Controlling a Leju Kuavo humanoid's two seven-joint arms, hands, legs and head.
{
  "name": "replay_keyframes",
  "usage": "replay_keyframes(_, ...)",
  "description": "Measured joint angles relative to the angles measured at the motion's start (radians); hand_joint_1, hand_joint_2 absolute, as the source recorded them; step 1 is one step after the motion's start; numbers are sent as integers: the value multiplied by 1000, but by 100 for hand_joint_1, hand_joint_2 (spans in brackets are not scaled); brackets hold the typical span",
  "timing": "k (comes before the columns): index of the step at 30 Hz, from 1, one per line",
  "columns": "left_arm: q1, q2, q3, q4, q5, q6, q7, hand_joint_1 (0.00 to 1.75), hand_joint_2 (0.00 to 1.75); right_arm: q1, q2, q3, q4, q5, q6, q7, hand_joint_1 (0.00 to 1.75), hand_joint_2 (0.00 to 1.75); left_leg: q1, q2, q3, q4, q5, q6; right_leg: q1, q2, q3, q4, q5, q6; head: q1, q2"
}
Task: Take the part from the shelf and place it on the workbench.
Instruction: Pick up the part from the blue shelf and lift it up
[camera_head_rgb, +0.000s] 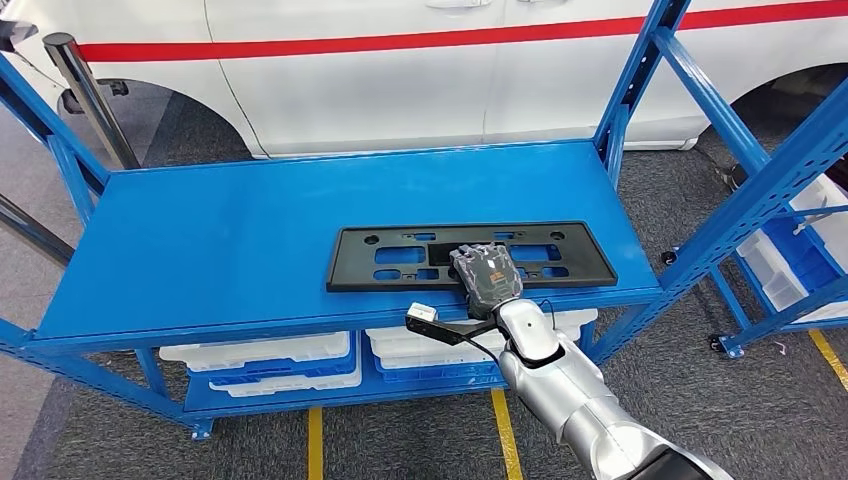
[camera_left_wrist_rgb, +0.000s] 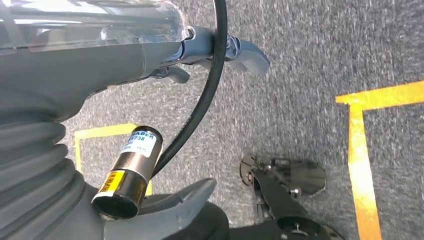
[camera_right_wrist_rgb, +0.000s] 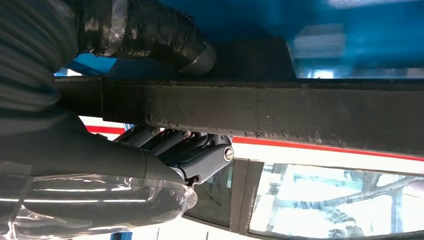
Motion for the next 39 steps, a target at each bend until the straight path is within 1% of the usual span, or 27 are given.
replay_keyframes(5,0,0,0,0,-2,4,3,0,175,2,0,2,-1,2,-17,-9,173,175,0,0,0,0,0,0,0,0,0,0,0,0,0,0)
replay_keyframes(11,0,0,0,0,-8,-8,8,0,175,40,-3,8,-52,12,-149,-71,173,175,0,0,0,0,0,0,0,0,0,0,0,0,0,0)
replay_keyframes(15,0,0,0,0,-11,-24,-10,0,175,86,-9,11,-132,84,-228,-84,173,175,0,0,0,0,0,0,0,0,-1,0,0,0,0,0)
replay_keyframes(18,0,0,0,0,-23,-49,-32,0,175,129,-18,11,-222,165,-243,-93,173,175,0,0,0,0,-1,-1,0,0,-1,0,0,0,0,0)
replay_keyframes(20,-2,0,0,0,-27,-77,-48,0,175,153,-23,11,-266,196,-245,-103,173,175,0,0,0,0,-1,-1,0,0,-1,0,0,0,0,0)
replay_keyframes(23,-3,0,0,0,-25,-108,-55,0,175,173,-27,11,-298,210,-246,-113,173,175,0,0,0,0,-1,-1,0,0,-1,0,0,0,0,0)
replay_keyframes(28,-3,0,0,0,-29,-119,-51,0,175,194,-31,11,-321,220,-246,-116,173,175,0,0,0,0,-1,-1,0,0,-1,0,0,0,0,0)
replay_keyframes(29,-3,0,0,0,-29,-120,-51,0,175,195,-32,11,-323,222,-246,-116,173,175,-1,0,-2,2,-2,1,-2,1,0,-3,2,2,0,0)
replay_keyframes(30,-3,0,0,0,-31,-120,-51,0,175,196,-32,11,-325,224,-246,-116,173,175,-2,0,0,-2,3,7,-3,1,3,-9,6,6,0,0)
replay_keyframes(31,-4,0,0,0,-32,-120,-49,0,175,198,-33,11,-328,228,-247,-115,173,175,1,2,7,-16,11,14,-4,1,6,-13,7,9,0,0)
replay_keyframes(32,-4,0,0,0,-36,-119,-47,0,175,200,-34,11,-331,231,-247,-114,173,175,4,4,15,-33,22,24,-4,1,7,-11,0,12,0,0)
replay_keyframes(33,-5,0,0,0,-39,-117,-44,0,175,202,-36,11,-334,235,-249,-113,173,175,9,7,25,-52,35,32,-3,1,0,9,-20,14,1,0)
replay_keyframes(34,-5,0,0,0,-43,-115,-41,0,175,204,-37,11,-335,237,-250,-111,173,175,13,10,32,-66,43,36,-5,1,-16,51,-51,14,1,0)
replay_keyframes(35,-6,0,0,0,-46,-112,-38,0,175,206,-39,11,-336,236,-250,-111,173,175,14,11,33,-70,46,38,-8,0,-37,105,-84,17,1,0)
replay_keyframes(36,-6,0,-1,0,-49,-110,-36,0,175,210,-42,11,-336,233,-251,-112,173,175,15,12,32,-70,46,37,-14,0,-61,162,-110,21,1,0)
replay_keyframes(37,-6,0,-1,0,-51,-108,-34,0,175,214,-45,11,-336,228,-251,-114,173,175,17,12,31,-66,44,34,-21,0,-76,202,-121,27,1,0)
replay_keyframes(38,-5,0,-2,0,-53,-106,-32,0,175,218,-48,11,-336,222,-251,-119,173,175,21,12,28,-60,41,29,-28,-1,-77,209,-112,35,1,0)
replay_keyframes(39,-5,-1,-2,0,-55,-104,-30,0,175,221,-51,11,-336,214,-251,-124,173,175,27,12,24,-50,35,21,-35,-3,-64,185,-89,44,1,0)
